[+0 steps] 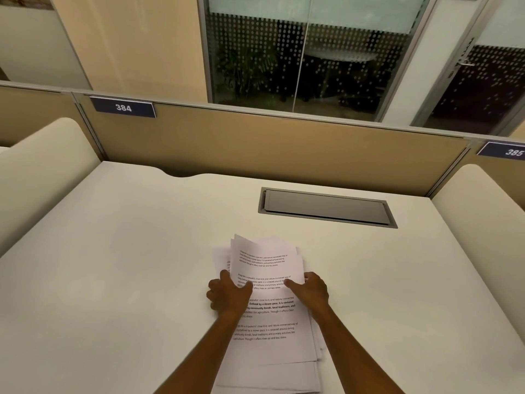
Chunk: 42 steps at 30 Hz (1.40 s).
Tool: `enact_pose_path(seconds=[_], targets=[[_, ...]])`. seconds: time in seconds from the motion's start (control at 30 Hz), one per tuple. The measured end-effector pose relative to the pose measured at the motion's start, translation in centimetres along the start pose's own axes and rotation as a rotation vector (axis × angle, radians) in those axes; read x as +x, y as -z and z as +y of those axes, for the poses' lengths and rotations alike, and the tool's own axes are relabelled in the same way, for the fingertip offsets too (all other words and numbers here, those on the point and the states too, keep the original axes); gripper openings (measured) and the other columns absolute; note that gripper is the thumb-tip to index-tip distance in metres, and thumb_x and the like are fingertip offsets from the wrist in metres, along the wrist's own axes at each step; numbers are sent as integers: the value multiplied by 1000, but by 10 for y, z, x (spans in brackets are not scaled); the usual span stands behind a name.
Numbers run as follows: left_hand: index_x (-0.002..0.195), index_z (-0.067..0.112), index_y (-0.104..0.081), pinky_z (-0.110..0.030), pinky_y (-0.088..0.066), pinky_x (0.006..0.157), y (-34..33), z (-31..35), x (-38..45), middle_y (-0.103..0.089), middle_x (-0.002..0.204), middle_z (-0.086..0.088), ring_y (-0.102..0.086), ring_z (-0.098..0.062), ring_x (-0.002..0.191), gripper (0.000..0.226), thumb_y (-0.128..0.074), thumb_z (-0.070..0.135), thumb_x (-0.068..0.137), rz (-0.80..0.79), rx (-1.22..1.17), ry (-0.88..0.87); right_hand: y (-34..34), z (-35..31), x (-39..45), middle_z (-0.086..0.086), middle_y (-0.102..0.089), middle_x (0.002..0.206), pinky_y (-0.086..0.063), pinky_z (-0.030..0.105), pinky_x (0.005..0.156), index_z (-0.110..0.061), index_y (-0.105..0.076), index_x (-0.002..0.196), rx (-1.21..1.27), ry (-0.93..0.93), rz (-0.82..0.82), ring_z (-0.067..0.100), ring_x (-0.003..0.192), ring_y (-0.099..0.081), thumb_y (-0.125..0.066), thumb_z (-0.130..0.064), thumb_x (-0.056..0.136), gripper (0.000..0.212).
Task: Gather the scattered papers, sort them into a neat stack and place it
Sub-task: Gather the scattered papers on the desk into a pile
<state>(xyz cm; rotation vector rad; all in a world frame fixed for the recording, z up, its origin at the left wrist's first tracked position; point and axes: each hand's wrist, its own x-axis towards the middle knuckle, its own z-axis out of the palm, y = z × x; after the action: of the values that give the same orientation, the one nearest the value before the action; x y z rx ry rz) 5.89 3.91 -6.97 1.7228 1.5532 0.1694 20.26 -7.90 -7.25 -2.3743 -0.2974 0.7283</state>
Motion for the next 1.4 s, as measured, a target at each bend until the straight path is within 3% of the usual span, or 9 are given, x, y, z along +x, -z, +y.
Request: enact_pose_path(seconds=[0.3, 0.4, 0.57, 0.73, 0.8, 0.97, 1.1, 1.27, 1.4], targets=[[112, 14, -40, -46, -56, 88, 7, 1, 7, -60, 113, -17, -62, -34, 99, 54, -79, 23, 75, -13, -430, 34, -2, 8, -1, 6, -72, 108, -58, 33, 82, -12, -67, 111, 249, -42, -87, 22, 94, -69, -79, -34, 74, 45], [118, 16, -37, -47, -58, 86, 7, -1, 8, -61, 110, -14, -66, -35, 96, 59, -79, 18, 77, -61, -519, 55, -6, 12, -6, 7, -73, 108, -57, 24, 67, -11, -67, 112, 291, -6, -109, 17, 82, -68, -81, -22, 73, 43], [126, 15, -38, -28, -52, 64, 8, -7, 10, -58, 96, -3, -62, -21, 77, 62, -78, 12, 78, -91, -618, 80, -8, 14, -9, 8, -74, 106, -60, 40, 83, -12, -68, 112, 357, 56, -122, 25, 91, -72, -81, -19, 76, 39], [130, 17, -36, -31, -50, 68, 11, -3, 11, -59, 126, -17, -62, -24, 85, 66, -78, 14, 79, -133, -642, 59, 3, 8, -13, 4, -73, 108, -62, 44, 78, -20, -61, 116, 425, 180, -165, 24, 88, -74, -76, -27, 81, 39], [132, 18, -33, -26, -48, 63, 11, 2, 12, -57, 130, -16, -61, -19, 81, 70, -78, 14, 79, -166, -654, 23, 10, 3, -15, 3, -73, 108, -63, 39, 74, -23, -60, 116, 461, 227, -185, 21, 86, -74, -76, -28, 81, 39], [141, 21, -30, -39, -56, 77, 17, 11, 20, -55, 131, -12, -65, -32, 104, 86, -83, 19, 74, -221, -697, -67, 30, -14, -21, -4, -74, 104, -60, 27, 63, -28, -61, 113, 537, 324, -188, 16, 86, -75, -78, -31, 79, 38], [130, 16, -48, -29, -61, 60, 32, 19, 26, -68, 117, -12, -72, -26, 88, 65, -82, 19, 75, -321, -769, -165, 47, -25, -24, -9, -76, 96, -60, 28, 60, -31, -62, 108, 602, 361, -128, 18, 83, -75, -79, -37, 75, 38], [106, 6, -66, -31, -61, 60, 52, 45, 32, -74, 108, -13, -76, -24, 80, 29, -77, 14, 81, -350, -789, -290, 63, -38, -25, -12, -76, 91, -58, 25, 57, -31, -61, 105, 690, 395, -17, 16, 79, -75, -78, -34, 77, 32], [107, 9, -64, -41, -63, 67, 59, 71, 29, -73, 105, -11, -74, -28, 83, 21, -70, 15, 87, -299, -797, -416, 69, -55, -26, -5, -74, 96, -59, 27, 58, -28, -60, 106, 737, 405, 57, 16, 79, -75, -77, -31, 80, 31]])
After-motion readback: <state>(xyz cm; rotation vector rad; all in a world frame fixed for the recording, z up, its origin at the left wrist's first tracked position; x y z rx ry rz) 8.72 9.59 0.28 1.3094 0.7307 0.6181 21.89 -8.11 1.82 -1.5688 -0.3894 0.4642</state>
